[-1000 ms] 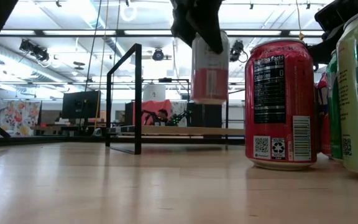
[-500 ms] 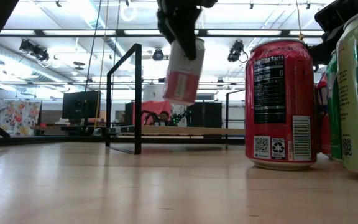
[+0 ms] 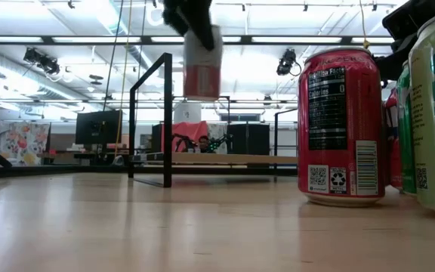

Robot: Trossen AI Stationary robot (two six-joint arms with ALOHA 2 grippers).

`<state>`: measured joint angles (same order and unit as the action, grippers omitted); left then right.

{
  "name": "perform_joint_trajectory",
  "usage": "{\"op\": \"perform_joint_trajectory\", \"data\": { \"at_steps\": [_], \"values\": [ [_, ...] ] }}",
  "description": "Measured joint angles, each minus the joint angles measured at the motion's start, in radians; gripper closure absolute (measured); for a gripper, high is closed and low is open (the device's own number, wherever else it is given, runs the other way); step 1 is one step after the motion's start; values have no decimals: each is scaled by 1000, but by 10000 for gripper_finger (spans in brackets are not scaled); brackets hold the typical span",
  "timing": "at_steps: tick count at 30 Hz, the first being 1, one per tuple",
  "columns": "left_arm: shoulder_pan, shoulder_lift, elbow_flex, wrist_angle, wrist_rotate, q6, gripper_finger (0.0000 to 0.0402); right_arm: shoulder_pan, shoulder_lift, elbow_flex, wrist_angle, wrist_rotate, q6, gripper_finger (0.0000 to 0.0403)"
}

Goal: Place canned beverage on shelf
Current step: Put the orange white soda can on the shelf

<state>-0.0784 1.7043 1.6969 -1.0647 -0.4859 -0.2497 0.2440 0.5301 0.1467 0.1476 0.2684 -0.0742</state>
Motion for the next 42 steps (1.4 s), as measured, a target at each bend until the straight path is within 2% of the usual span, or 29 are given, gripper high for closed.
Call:
{"op": "perform_joint_trajectory", "data": {
  "at_steps": [5, 10, 23, 29, 35, 38, 42],
  "values": [
    [84, -144, -193, 176, 26, -42, 90, 0, -1, 0, 17, 0, 0, 111],
    [182, -197, -293, 184, 108, -117, 90, 0, 0, 0, 23, 0, -5, 111],
    [271, -193, -365, 234, 209, -124, 90, 0, 2, 0, 14, 0, -8, 111],
    [296, -194, -377, 263, 223, -63, 90, 0, 2, 0, 14, -2, -7, 111],
    [357, -193, -475, 379, 358, -45, 90, 0, 2, 0, 14, -8, -6, 111],
    [379, -193, -504, 425, 377, -47, 90, 0, 2, 0, 14, -8, -7, 111],
    [393, -193, -509, 404, 381, -49, 90, 0, 2, 0, 14, -8, -7, 111]
  ]
}}
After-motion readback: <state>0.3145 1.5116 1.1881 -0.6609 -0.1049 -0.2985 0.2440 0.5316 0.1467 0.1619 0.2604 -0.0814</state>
